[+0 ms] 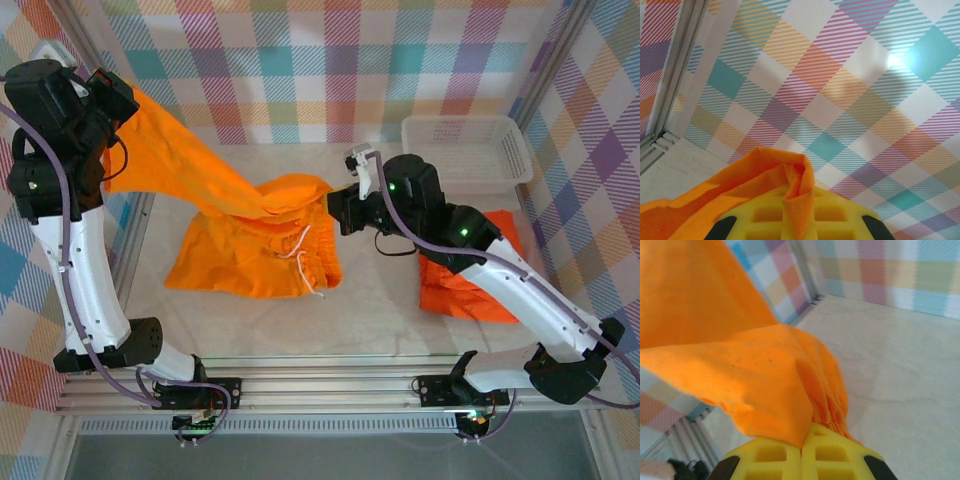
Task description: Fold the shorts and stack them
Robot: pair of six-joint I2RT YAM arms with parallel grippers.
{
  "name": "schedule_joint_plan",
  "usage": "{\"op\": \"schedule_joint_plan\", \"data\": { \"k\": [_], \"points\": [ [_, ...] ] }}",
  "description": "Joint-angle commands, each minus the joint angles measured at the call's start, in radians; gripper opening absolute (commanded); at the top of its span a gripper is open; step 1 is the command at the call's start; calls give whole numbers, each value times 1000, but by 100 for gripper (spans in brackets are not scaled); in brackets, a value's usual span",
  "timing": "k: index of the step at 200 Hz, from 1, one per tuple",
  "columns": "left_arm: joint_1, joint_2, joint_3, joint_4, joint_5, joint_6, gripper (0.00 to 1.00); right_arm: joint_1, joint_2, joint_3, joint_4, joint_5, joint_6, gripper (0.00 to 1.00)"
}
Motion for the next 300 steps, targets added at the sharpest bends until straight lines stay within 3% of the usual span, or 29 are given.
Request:
{"op": "schedule_joint_plan", "data": {
  "k": [1,58,93,134,196,226,246,255,272,300],
  "points": [
    [12,83,-30,4,5,-3,0,-27,46,26,-100,195,79,0],
    [5,242,-407,299,135,-94,0,-276,226,-70,-43,29,178,0],
    [-15,420,-467,442,164,-103,0,-369,446,-15,15,-54,157,0],
    [-35,600,-336,500,177,-106,0,-469,691,157,-21,-104,182,0],
    [-58,853,17,414,207,-92,2,-546,870,320,0,-129,211,0],
    [-63,924,141,398,249,-106,19,-553,931,442,-29,-149,184,11],
    [-67,917,161,396,276,-97,40,-553,935,519,-68,-152,155,39],
    [-66,899,161,388,279,-83,54,-552,917,528,-69,-156,144,51],
    [-70,853,157,355,276,-52,75,-551,861,510,-61,-179,137,64],
    [-81,734,85,291,265,1,85,-533,723,377,9,-251,132,74]
  ]
}}
